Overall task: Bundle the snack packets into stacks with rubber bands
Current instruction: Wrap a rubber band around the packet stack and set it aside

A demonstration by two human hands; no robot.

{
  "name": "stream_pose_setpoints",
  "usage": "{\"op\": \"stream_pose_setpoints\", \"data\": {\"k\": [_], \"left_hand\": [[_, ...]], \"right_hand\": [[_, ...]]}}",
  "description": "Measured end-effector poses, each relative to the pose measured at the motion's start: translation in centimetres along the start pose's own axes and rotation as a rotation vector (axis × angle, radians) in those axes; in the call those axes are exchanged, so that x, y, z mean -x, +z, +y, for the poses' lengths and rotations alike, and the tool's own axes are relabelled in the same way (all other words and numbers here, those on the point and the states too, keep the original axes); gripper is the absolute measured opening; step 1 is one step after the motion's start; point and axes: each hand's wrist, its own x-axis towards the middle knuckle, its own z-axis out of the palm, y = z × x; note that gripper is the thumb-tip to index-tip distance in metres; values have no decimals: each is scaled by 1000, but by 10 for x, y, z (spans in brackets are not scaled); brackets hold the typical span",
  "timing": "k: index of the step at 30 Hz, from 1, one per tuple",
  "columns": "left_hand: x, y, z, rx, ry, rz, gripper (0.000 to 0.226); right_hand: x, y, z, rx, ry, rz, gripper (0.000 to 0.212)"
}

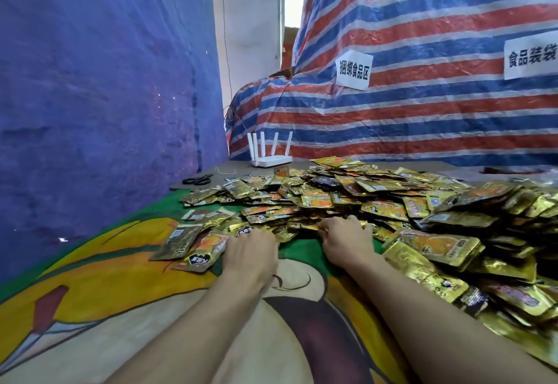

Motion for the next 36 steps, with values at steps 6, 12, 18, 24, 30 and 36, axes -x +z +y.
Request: {"op": "stream_pose_setpoints", "data": {"k": [6,12,18,24,30,36], "left_hand": [[1,-3,0,-35,-6,48,26],[5,-12,-8,229,-184,279,29],[3,-13,-15,694,-287,454,50],[-3,-16,-13,1039,-429,469,53],[-17,-15,6,1271,-595,478,48],[-32,-28,53,1752,-852,376,25]], "right_hand": [[4,-7,1,-16,-31,192,26],[8,-23,-5,-142,-26,440,17],[10,-63,-19,-762,116,528,24],[30,-91,-10,-1113,321,197,29],[64,-88,15,-1142,332,61,41],[67,-84,24,-1434,343,-23,33]]}}
